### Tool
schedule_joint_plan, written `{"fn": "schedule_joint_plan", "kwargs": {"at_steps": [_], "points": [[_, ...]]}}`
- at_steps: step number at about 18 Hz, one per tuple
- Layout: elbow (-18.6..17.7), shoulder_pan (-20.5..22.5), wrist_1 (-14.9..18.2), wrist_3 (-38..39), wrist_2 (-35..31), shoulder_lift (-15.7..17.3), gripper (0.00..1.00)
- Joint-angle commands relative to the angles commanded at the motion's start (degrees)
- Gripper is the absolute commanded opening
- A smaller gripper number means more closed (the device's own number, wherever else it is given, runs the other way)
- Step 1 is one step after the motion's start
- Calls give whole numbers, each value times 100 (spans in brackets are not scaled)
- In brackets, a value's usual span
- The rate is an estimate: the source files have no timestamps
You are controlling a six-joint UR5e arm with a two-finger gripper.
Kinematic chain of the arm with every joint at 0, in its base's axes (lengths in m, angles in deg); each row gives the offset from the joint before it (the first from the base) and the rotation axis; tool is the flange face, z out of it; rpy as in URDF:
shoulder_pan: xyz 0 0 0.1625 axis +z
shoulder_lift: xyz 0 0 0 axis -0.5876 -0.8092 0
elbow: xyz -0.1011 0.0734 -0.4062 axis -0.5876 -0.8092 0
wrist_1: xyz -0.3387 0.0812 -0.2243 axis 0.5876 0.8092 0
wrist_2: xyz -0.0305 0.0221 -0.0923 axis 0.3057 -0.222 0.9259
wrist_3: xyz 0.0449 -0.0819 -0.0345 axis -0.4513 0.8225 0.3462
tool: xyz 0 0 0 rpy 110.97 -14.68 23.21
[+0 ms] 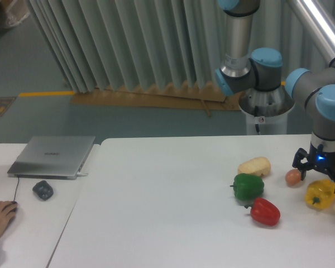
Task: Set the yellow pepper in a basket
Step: 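Close the gripper around the yellow bell pepper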
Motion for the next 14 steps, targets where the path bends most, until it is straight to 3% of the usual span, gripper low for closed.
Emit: {"fn": "schedule_joint_plan", "kwargs": {"at_steps": [1,14], "points": [[-18,-44,-141,27,-26,-88,100],[-26,-62,-160,-52,-369,-229,100]]}}
